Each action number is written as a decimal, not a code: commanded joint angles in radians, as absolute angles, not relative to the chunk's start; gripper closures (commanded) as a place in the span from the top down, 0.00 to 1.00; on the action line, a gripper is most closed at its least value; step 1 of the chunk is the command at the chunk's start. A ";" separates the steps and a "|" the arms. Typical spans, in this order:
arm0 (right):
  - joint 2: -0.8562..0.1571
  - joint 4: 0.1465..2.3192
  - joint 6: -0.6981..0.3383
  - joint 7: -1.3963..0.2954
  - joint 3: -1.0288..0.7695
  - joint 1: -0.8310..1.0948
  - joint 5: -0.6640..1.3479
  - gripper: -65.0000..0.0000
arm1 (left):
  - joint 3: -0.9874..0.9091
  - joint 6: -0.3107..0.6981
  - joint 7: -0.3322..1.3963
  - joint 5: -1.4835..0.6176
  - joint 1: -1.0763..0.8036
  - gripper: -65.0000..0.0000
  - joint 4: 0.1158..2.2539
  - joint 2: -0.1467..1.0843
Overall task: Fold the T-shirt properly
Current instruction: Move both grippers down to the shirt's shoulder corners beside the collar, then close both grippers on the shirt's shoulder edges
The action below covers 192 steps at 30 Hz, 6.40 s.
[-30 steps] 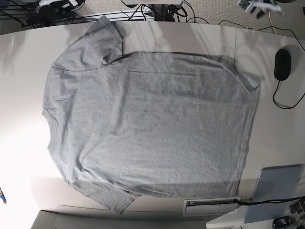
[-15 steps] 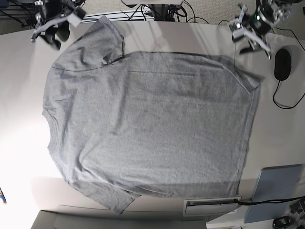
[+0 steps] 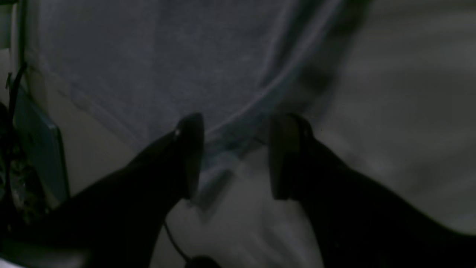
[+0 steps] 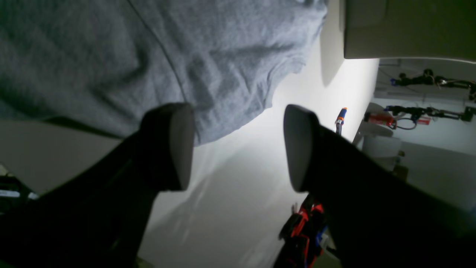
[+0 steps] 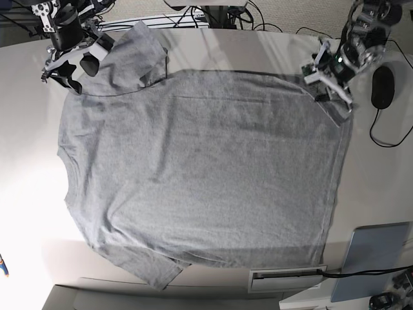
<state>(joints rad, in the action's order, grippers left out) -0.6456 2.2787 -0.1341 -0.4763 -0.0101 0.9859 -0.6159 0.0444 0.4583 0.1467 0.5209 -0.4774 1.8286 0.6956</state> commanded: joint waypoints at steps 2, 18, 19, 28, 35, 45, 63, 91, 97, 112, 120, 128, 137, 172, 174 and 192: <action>-0.654 2.294 -0.120 -0.487 -0.014 0.992 -0.621 0.58 | 0.057 0.443 0.145 0.528 -0.418 0.46 1.787 0.719; -0.647 2.294 -0.119 -0.498 -0.014 0.992 -0.621 0.58 | 0.059 0.545 0.088 0.467 -0.237 0.46 1.716 0.871; -0.642 2.294 -0.119 -0.499 -0.014 0.992 -0.620 0.58 | 0.059 0.546 0.085 0.467 -0.232 0.46 1.711 0.867; -0.623 2.294 -0.119 -0.500 -0.014 0.992 -0.620 0.58 | 0.059 0.611 -0.021 0.440 -0.144 0.46 1.522 0.822; -0.624 2.294 -0.119 -0.506 -0.014 0.992 -0.620 0.58 | 0.059 0.631 -0.033 0.413 -0.064 0.46 1.385 0.784; -0.624 2.294 -0.119 -0.505 -0.014 0.992 -0.620 0.58 | 0.059 0.698 -0.035 0.434 -0.061 0.33 1.316 0.751; -0.624 2.294 -0.119 -0.524 -0.014 0.992 -0.620 0.58 | 0.059 0.698 -0.035 0.243 -0.157 0.00 1.360 0.841; -0.624 2.294 -0.118 -0.521 -0.014 0.992 -0.621 0.58 | 0.059 0.698 0.169 0.231 -0.398 0.20 1.576 0.953; -0.624 2.294 -0.117 -0.521 -0.014 0.992 -0.621 0.58 | 0.059 0.653 0.308 0.236 -0.416 0.61 1.576 0.953; -0.624 2.294 -0.115 -0.520 -0.014 0.992 -0.620 0.58 | 0.059 0.598 0.175 0.579 -0.465 0.61 1.831 0.947; -0.624 2.294 -0.115 -0.519 -0.014 0.992 -0.620 0.58 | 0.059 0.626 0.134 0.645 -0.412 0.61 1.832 0.948; -0.624 2.294 -0.115 -0.519 -0.014 0.992 -0.620 0.58 | 0.059 0.686 -0.025 0.707 -0.393 0.60 1.798 0.947; -0.624 2.294 -0.115 -0.520 -0.014 0.992 -0.617 0.58 | 0.059 0.698 -0.050 0.707 -0.323 0.60 1.689 0.947; -0.624 2.294 -0.116 -0.529 -0.014 0.992 -0.617 0.58 | 0.048 0.698 -0.104 0.566 -0.439 0.00 1.618 0.961; -0.624 2.294 -0.115 -0.529 -0.014 0.992 -0.617 0.58 | 0.030 0.698 -0.049 0.482 -0.484 0.00 1.644 0.965; -0.636 2.132 -0.265 -0.490 -0.013 0.887 -0.618 0.58 | -0.062 0.698 0.113 0.250 -0.606 0.00 1.778 0.908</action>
<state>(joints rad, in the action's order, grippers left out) -0.6209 2.1170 -0.2855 -0.4988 -0.0078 0.8841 -0.6056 -0.0528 0.7010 0.1230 0.2565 -0.6052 1.7672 0.8894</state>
